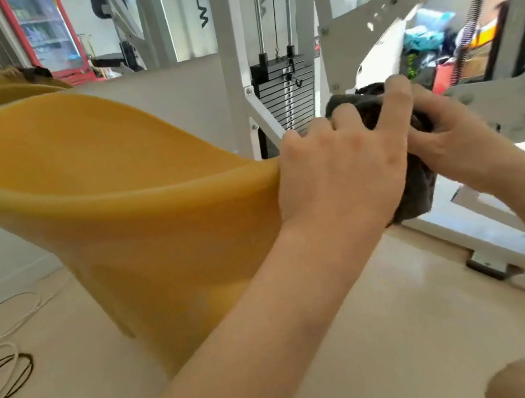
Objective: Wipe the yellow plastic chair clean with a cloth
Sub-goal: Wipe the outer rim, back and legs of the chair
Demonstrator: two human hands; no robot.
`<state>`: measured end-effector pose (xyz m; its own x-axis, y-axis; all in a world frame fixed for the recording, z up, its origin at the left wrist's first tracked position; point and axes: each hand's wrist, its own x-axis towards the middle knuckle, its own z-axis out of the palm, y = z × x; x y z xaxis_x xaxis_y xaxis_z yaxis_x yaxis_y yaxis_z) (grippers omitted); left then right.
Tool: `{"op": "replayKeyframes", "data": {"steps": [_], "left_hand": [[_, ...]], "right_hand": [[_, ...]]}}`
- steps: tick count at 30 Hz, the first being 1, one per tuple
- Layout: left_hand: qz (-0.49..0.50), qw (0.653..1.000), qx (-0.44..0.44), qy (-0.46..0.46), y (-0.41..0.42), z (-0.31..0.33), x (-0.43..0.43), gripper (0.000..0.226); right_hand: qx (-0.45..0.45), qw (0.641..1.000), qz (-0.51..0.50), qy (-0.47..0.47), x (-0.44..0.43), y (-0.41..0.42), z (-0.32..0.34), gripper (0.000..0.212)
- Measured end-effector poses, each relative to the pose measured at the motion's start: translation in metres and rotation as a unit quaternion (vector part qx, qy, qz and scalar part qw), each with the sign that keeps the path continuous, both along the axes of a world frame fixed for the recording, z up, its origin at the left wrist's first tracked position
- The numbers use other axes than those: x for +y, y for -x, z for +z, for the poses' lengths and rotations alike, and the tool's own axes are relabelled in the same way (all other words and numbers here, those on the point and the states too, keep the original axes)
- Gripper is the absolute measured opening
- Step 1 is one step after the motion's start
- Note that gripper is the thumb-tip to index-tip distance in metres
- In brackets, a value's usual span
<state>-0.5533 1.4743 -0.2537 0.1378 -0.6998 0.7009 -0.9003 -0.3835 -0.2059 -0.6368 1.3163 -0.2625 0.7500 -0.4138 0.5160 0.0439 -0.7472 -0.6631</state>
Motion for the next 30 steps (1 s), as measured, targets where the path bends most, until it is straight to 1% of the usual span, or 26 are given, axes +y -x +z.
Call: {"op": "replayKeyframes", "data": {"steps": [2,4,6,7,9,12,13,14,15,16,17,19,21,23,25,26,28,29,30], "left_hand": [[-0.026,0.999,0.025,0.003,-0.002,0.007,-0.004,0.053],[-0.048,0.996,0.078,0.024,-0.011,0.014,0.006,0.055],[-0.088,0.987,0.132,0.008,-0.021,0.019,0.019,0.051],[-0.101,0.982,0.159,-0.007,-0.024,0.021,0.023,0.047],[-0.109,0.976,0.19,-0.002,-0.03,0.025,0.023,0.037],[-0.076,0.982,0.173,0.017,-0.018,0.022,0.005,0.025],[-0.039,0.989,0.141,-0.005,-0.012,0.022,-0.004,0.023],[0.008,0.996,0.085,-0.037,-0.007,0.02,-0.013,0.028],[0.051,0.996,0.021,-0.069,-0.005,0.018,-0.022,0.038],[0.075,0.993,-0.021,-0.093,-0.002,0.016,-0.028,0.045],[0.085,0.99,-0.036,-0.102,0.003,0.016,-0.035,0.049],[0.094,0.99,-0.035,-0.097,0.008,0.017,-0.052,0.051],[0.112,0.988,-0.015,-0.103,0.011,0.018,-0.075,0.044],[0.116,0.987,0.003,-0.112,0.012,0.019,-0.096,0.036],[0.098,0.987,0.032,-0.123,0.01,0.021,-0.108,0.032],[0.091,0.986,0.045,-0.129,0.009,0.022,-0.111,0.032],[0.091,0.985,0.057,-0.136,0.008,0.023,-0.114,0.033],[0.094,0.985,0.052,-0.138,0.009,0.023,-0.114,0.034],[0.095,0.985,0.043,-0.136,0.01,0.023,-0.116,0.036]], "right_hand": [[-0.011,0.998,-0.008,0.064,0.009,-0.016,0.01,0.032],[-0.031,0.993,-0.019,0.116,0.02,-0.026,0.012,0.037],[-0.081,0.984,-0.02,0.157,0.022,-0.024,0.005,0.038],[-0.105,0.981,-0.005,0.164,0.015,-0.02,-0.002,0.036],[-0.125,0.984,0.013,0.127,-0.015,-0.013,-0.019,0.031],[-0.098,0.993,-0.059,-0.038,-0.063,-0.007,-0.048,0.03],[-0.084,0.99,-0.074,-0.084,-0.072,-0.007,-0.056,0.031],[-0.076,0.988,-0.078,-0.108,-0.076,-0.007,-0.062,0.033],[-0.078,0.988,-0.071,-0.113,-0.077,-0.008,-0.064,0.035],[-0.086,0.989,-0.057,-0.108,-0.075,-0.008,-0.065,0.039],[-0.1,0.989,-0.04,-0.098,-0.071,-0.007,-0.063,0.042],[-0.131,0.99,-0.018,-0.048,-0.062,-0.007,-0.055,0.043],[-0.163,0.986,-0.007,0.01,-0.06,-0.009,-0.048,0.042],[-0.187,0.982,0.014,0.005,-0.075,-0.011,-0.048,0.042],[-0.181,0.982,0.021,-0.052,-0.104,-0.013,-0.051,0.04],[-0.175,0.979,0.015,-0.104,-0.118,-0.015,-0.051,0.039],[-0.179,0.962,-0.017,-0.206,-0.132,-0.02,-0.053,0.037],[-0.19,0.953,-0.042,-0.234,-0.128,-0.022,-0.057,0.037],[-0.206,0.947,-0.057,-0.241,-0.119,-0.023,-0.064,0.038]]}}
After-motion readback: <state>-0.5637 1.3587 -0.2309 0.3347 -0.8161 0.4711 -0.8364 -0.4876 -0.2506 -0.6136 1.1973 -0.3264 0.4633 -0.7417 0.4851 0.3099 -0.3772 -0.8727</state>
